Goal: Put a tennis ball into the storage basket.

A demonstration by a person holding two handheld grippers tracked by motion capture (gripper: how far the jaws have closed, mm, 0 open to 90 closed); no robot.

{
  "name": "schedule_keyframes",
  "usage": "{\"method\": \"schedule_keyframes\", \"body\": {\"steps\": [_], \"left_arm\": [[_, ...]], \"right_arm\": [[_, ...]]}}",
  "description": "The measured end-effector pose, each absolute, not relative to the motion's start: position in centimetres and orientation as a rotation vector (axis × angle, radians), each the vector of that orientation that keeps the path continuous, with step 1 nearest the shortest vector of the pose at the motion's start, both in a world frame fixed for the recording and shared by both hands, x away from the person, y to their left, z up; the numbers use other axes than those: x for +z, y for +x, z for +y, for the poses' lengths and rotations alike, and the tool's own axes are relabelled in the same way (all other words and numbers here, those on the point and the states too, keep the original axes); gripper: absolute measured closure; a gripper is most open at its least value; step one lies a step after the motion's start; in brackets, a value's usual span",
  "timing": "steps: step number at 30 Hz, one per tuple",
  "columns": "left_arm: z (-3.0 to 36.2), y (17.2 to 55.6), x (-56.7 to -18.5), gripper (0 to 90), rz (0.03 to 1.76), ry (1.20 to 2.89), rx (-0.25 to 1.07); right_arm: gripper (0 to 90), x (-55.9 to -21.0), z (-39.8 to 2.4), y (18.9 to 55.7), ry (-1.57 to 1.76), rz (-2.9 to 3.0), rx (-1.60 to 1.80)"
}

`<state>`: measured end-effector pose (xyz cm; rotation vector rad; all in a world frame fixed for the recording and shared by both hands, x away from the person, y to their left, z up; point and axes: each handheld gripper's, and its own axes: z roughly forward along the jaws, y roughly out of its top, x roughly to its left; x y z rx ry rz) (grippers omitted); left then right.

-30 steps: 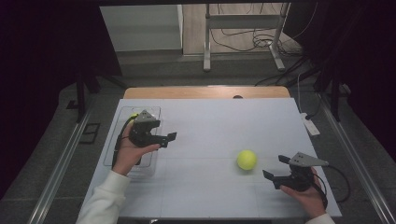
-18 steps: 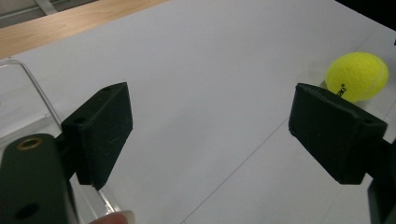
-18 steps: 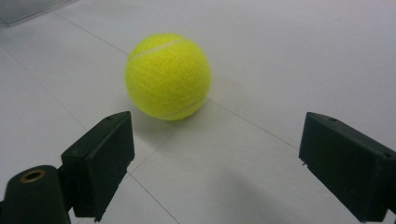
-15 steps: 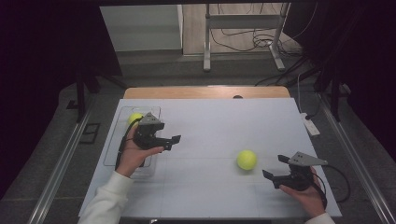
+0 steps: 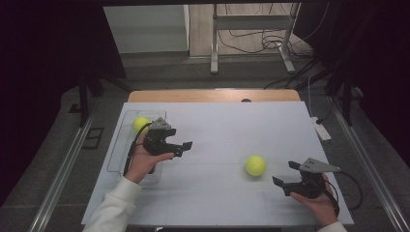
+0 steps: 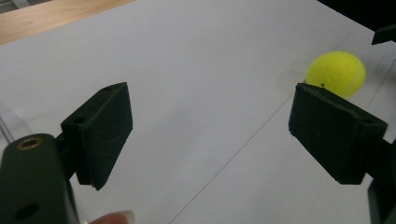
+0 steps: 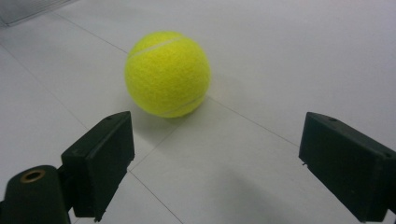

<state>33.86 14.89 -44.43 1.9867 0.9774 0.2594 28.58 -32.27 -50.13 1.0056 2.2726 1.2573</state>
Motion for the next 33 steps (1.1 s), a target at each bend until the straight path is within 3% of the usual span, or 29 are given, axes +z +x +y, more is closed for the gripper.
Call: {"method": "schedule_keyframes", "body": {"steps": [33], "left_arm": [[11.7,33.3,-44.4,14.2,0.894,2.033,0.22]], "right_arm": [[10.7,-50.1,-32.3,28.4,1.007,2.273,1.254]]}}
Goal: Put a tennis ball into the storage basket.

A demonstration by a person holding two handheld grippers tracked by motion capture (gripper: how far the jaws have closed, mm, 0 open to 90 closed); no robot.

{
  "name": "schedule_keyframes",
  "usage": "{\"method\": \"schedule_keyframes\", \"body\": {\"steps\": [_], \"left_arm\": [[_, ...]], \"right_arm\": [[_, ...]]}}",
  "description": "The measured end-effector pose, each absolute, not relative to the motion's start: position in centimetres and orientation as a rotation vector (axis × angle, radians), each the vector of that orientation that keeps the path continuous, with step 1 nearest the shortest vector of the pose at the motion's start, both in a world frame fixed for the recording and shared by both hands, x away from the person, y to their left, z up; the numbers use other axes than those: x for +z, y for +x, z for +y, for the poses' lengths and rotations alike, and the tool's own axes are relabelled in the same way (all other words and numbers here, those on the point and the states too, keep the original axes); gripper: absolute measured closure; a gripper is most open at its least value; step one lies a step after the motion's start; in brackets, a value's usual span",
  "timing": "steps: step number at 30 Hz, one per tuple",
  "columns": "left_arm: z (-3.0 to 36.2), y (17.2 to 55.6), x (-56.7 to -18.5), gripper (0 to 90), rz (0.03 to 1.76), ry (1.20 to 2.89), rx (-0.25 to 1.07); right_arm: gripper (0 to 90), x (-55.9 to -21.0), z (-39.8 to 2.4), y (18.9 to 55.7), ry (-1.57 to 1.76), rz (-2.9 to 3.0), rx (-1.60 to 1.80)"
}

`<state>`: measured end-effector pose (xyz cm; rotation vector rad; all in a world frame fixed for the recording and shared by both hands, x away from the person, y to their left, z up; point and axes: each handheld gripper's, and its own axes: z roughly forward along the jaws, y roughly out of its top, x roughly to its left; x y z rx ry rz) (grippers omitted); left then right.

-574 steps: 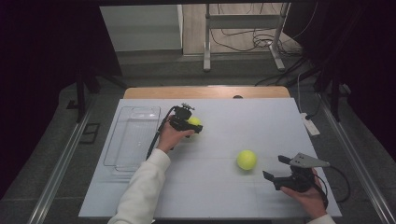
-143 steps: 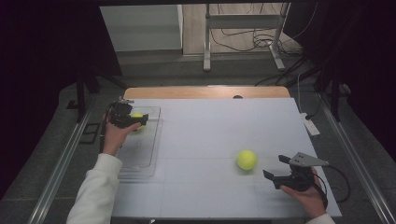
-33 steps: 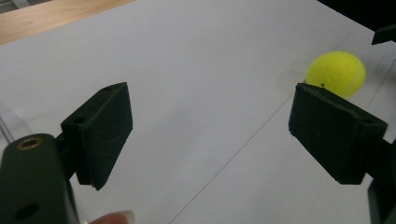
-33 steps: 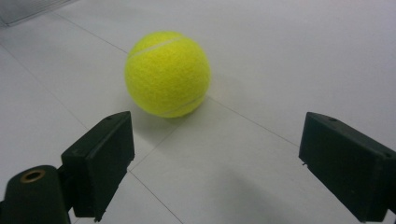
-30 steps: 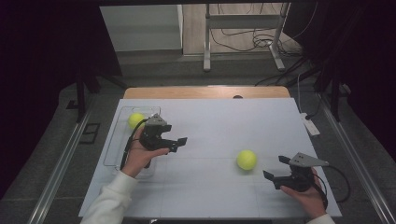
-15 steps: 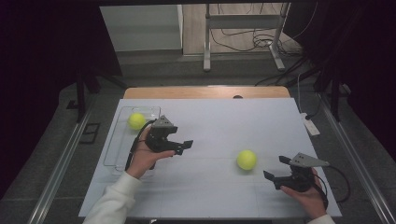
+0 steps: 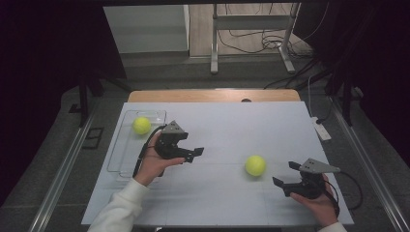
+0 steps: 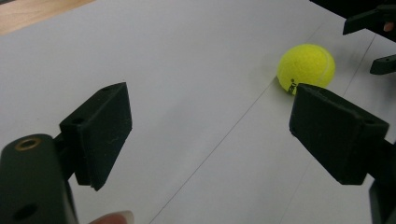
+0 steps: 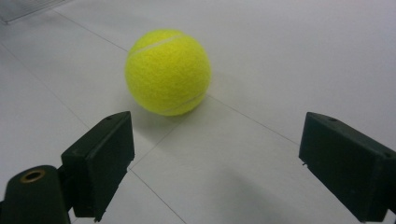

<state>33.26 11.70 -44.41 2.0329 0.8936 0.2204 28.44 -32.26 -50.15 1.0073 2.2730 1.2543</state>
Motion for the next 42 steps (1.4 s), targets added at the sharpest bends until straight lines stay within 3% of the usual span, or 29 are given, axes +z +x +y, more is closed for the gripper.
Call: {"method": "schedule_keyframes", "body": {"steps": [42], "left_arm": [[6.6,33.3,-45.3,14.3,0.793,2.104,0.155]], "right_arm": [[10.7,-50.2,-32.2,28.5,1.009,2.277,1.241]]}}
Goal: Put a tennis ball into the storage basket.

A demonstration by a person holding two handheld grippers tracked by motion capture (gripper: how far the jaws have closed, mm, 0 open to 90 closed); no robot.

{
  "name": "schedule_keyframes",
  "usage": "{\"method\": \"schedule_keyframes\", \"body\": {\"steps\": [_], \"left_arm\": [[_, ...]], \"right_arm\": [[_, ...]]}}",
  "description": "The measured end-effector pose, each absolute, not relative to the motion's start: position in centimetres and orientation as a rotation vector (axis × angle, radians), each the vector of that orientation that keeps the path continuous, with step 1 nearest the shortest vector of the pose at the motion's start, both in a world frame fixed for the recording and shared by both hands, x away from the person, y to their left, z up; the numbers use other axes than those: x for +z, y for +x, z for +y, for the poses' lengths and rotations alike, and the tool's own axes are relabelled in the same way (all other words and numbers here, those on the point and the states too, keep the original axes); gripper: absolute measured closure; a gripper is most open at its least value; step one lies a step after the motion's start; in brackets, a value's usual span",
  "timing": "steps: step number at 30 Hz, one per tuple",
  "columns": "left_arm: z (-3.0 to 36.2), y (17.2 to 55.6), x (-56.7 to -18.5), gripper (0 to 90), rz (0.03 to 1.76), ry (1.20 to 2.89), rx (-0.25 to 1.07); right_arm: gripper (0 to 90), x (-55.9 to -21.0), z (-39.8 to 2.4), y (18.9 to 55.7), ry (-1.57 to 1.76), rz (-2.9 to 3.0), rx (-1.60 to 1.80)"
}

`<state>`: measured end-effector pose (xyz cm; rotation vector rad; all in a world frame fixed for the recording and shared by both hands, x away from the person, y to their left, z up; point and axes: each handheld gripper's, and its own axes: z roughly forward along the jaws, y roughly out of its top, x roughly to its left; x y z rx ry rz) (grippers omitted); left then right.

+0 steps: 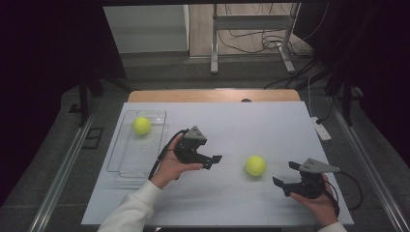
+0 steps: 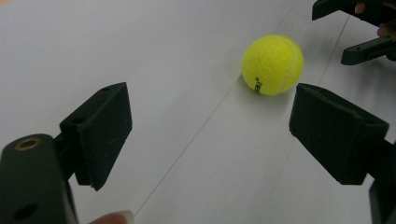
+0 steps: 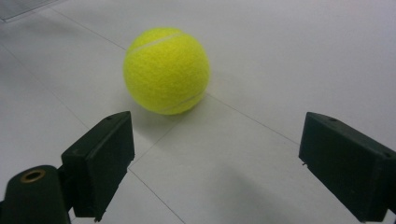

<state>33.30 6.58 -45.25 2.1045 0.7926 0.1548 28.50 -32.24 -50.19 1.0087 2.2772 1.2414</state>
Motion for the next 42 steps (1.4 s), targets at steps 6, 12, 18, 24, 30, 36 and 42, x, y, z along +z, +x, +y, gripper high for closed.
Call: {"method": "schedule_keyframes", "body": {"steps": [6,12,18,24,30,36,42], "left_arm": [[5.9,33.4,-45.3,14.3,0.78,2.113,0.149],[5.3,33.4,-45.3,14.2,0.768,2.118,0.143],[4.6,33.4,-45.3,14.2,0.758,2.12,0.133],[4.2,33.5,-45.5,14.1,0.749,2.13,0.128],[3.7,33.6,-45.6,14.1,0.74,2.136,0.115],[2.9,33.6,-45.6,14.2,0.727,2.139,0.104],[1.7,33.8,-45.6,14.1,0.705,2.147,0.09]], "right_arm": [[10.7,-50.2,-32.2,28.5,1.008,2.278,1.24],[10.8,-50.2,-32.3,28.5,1.008,2.279,1.241],[10.8,-50.2,-32.3,28.5,1.008,2.28,1.241],[10.8,-50.2,-32.3,28.5,1.009,2.281,1.243],[10.7,-50.2,-32.3,28.5,1.01,2.282,1.243],[10.7,-50.2,-32.3,28.5,1.01,2.281,1.248],[10.7,-50.3,-32.3,28.5,1.013,2.281,1.25]]}}
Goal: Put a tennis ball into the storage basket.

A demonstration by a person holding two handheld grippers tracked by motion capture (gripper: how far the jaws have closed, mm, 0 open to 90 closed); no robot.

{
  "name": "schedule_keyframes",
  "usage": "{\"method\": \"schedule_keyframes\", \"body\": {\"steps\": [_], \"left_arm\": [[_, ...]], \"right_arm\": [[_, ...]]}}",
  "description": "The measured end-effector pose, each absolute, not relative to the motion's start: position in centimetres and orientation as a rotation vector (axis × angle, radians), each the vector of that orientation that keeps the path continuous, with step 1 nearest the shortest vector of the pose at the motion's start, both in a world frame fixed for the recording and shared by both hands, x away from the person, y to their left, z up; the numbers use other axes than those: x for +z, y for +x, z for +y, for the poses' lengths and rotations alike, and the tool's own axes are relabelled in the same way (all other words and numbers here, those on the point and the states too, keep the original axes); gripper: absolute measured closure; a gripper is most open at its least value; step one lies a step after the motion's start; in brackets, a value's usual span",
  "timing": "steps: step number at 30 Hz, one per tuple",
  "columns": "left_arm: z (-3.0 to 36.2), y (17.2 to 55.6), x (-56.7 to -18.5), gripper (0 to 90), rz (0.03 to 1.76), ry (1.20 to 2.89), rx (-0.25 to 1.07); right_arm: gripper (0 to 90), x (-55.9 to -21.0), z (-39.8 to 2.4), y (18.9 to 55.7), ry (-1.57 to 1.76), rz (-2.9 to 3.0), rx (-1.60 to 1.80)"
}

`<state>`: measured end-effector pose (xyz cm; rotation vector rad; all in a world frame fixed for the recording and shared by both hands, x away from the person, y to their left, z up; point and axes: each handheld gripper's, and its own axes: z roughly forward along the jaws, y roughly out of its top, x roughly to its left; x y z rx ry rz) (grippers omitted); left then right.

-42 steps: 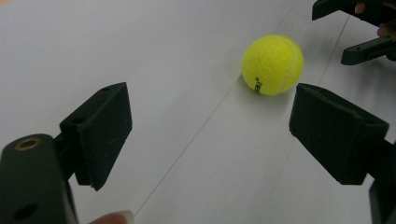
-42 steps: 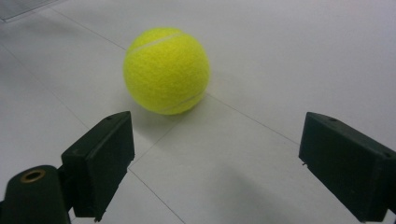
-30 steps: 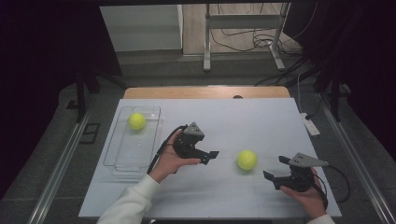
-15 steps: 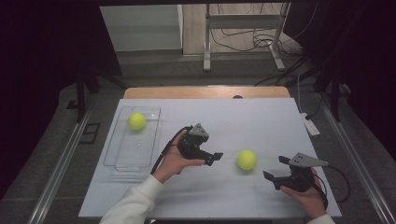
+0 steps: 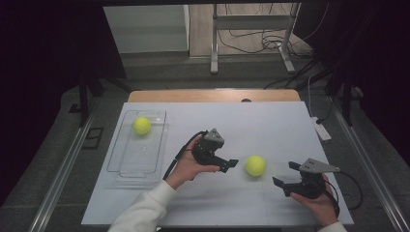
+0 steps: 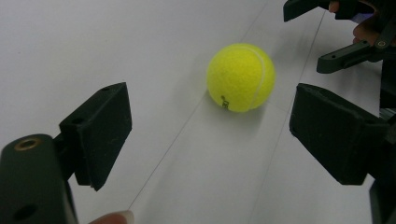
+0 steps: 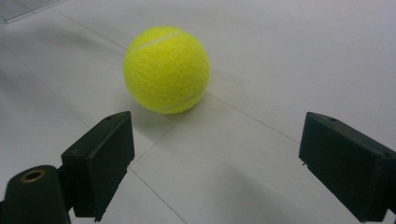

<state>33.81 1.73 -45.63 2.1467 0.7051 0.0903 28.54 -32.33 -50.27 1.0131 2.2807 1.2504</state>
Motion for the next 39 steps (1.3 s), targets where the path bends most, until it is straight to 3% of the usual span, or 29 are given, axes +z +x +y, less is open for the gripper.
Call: {"method": "schedule_keyframes", "body": {"steps": [39], "left_arm": [[-2.7,34.8,-47.8,12.2,0.668,2.215,0.017]], "right_arm": [[10.7,-50.2,-32.3,28.4,1.001,2.288,1.255]]}}
